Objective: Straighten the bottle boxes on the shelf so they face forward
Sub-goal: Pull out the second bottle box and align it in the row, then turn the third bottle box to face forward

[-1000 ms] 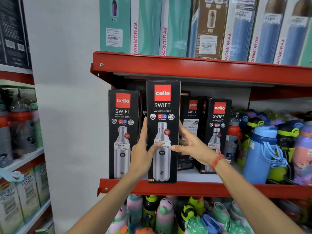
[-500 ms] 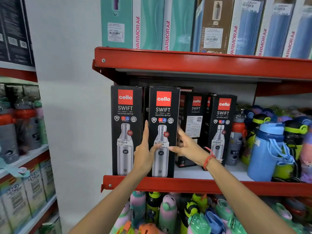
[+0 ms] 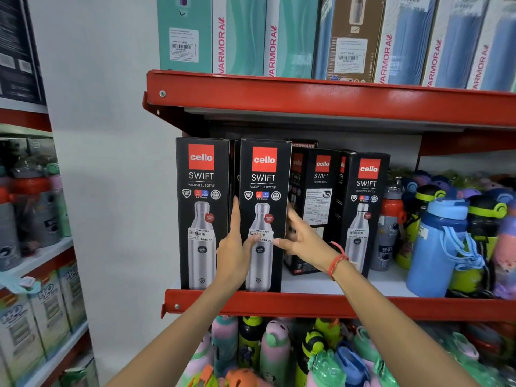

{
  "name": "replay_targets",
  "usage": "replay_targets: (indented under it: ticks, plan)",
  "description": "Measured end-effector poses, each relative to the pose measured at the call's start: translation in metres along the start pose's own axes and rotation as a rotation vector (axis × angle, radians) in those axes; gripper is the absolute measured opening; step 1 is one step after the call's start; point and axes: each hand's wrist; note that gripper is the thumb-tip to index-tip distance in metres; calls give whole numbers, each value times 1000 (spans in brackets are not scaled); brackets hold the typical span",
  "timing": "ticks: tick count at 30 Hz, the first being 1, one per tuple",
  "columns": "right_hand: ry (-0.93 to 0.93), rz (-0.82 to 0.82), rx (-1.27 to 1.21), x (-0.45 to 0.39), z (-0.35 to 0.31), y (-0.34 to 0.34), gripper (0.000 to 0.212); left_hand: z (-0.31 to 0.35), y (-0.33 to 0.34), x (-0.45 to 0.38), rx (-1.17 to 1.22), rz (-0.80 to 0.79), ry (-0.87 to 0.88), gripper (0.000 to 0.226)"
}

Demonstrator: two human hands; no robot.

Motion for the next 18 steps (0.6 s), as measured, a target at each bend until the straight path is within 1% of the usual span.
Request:
replay_targets:
  ticks: [4,6,8,9,11,12,13,16,18]
  plan:
    - [-2,-16,-14,-1,2,-1,95,2,1,1,-58,-12,-2,88]
    - [-14,-10,26,-1,3,-3,95,11,-1,1,-86,-5,-9,89]
    - [-51,23,55,-2,0,-4,89,21,-4,3,-138,60,64,85]
    - [-70,65,42,-2,-2,-5,81,26,-4,3,-178,116,138,82]
    - [-94,205,-9,1,-4,-9,56,34,-4,3,-244,215,272,76]
    - [-100,293,-6,2,-4,-13,44,37,-2,3,-271,243,311,72]
    - [-105,385,21,3,-3,-16,38,38,0,2,-297,261,334,68]
    - [-102,592,130,6,4,-27,35,40,6,3,-343,311,382,53]
    - [-87,673,223,5,11,-32,39,42,13,5,-340,282,449,48]
Point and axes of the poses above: each hand's wrist, its own x-axis away from the middle knuckle, its own y-axis out of the palm, z = x × y, and after that the axes turned 3 degrees about -x, right-handed
